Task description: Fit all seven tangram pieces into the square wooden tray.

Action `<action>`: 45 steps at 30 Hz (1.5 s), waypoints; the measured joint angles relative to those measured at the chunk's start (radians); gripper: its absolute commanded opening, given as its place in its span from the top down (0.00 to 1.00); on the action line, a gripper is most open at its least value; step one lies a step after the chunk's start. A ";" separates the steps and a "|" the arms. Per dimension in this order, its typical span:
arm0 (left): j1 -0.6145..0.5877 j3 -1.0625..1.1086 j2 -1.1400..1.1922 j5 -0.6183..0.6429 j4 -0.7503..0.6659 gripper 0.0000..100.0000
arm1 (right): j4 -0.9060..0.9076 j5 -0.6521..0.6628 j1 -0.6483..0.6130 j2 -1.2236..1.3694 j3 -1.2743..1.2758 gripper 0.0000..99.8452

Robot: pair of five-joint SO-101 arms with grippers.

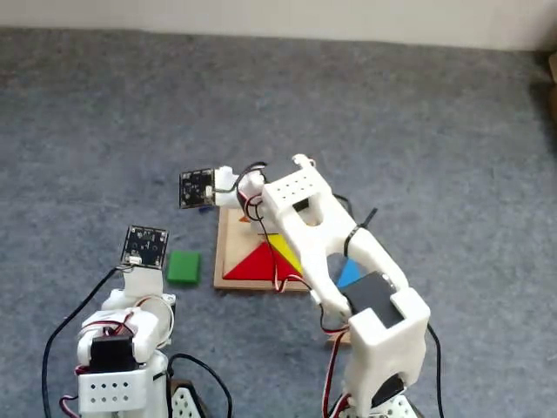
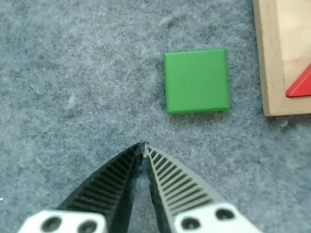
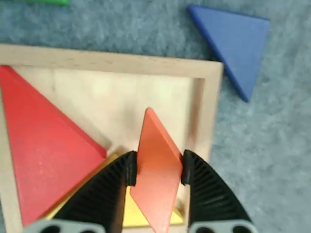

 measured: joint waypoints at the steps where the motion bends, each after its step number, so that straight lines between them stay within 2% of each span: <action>1: 0.000 0.000 0.000 0.000 0.000 0.99 | -0.003 0.000 0.000 0.021 0.000 0.93; 5: 0.000 0.000 0.000 0.000 0.000 0.99 | -0.011 0.002 0.012 0.075 -0.018 0.92; 7: 0.000 0.000 0.000 0.000 0.000 0.99 | -0.002 0.000 0.015 0.095 -0.041 0.86; 11: 0.000 0.000 0.000 0.000 0.000 0.99 | 0.002 -0.087 0.023 0.106 -0.074 0.73; 14: 0.000 0.000 0.000 0.000 0.000 0.99 | 0.002 -0.129 0.023 0.115 -0.086 0.69; 22: 0.000 0.000 0.000 0.000 0.000 0.99 | 0.097 -0.137 0.032 0.117 -0.170 0.69; 29: 0.000 0.000 0.000 0.000 0.000 0.99 | 0.311 -0.138 0.037 0.117 -0.351 0.70; 31: 0.000 0.000 0.000 0.000 0.000 0.99 | 0.393 -0.144 0.038 0.117 -0.408 0.73; 34: 0.000 0.000 0.000 0.000 0.000 0.99 | 0.534 -0.199 0.040 0.117 -0.502 0.80; 38: 0.000 0.000 0.000 0.000 0.000 0.99 | 0.721 -0.284 0.040 0.117 -0.644 0.82; 42: 0.000 0.000 0.000 0.000 0.000 0.99 | 0.741 -0.356 0.089 0.103 -0.674 0.82; 45: 0.000 0.000 0.000 0.000 0.000 0.99 | 0.743 -0.385 0.135 0.035 -0.606 0.82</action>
